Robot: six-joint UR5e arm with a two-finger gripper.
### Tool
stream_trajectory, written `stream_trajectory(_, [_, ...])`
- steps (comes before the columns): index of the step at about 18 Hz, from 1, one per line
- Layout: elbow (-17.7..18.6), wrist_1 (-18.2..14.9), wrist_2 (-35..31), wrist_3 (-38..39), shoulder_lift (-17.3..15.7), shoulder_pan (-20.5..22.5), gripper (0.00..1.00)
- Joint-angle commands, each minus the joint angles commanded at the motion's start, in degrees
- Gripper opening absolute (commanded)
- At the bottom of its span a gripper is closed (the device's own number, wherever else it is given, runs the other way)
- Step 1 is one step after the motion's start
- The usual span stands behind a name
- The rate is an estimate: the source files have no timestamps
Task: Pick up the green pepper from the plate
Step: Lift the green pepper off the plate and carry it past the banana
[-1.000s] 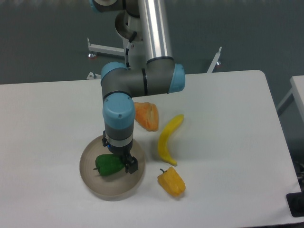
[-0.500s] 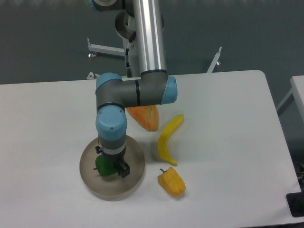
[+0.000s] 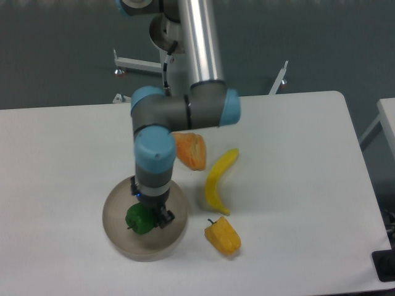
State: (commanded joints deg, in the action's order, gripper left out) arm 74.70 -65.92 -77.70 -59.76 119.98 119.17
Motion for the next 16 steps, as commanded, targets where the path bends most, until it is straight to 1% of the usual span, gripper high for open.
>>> stream_trajectory(1, [0.3,-0.4,0.0,-0.6,-1.0,1.1,0.05])
stream_trajectory(4, [0.1,-3.2,0.1,-0.8,-3.0,5.3,0.05])
stream_trajectory(7, [-0.9,-3.9,0.0,-0.7,-4.0,9.9,0.06])
stream_trajectory(9, [-1.6,-5.4,-0.3,-1.1,-4.5,12.1,0.06])
stream_trajectory(15, [-2.1,-12.6,-0.4,-11.8,-6.2,19.4,0.06])
stream_trajectory(16, [-2.6,-14.7,-0.6,-14.0,-6.3,20.3,0.07])
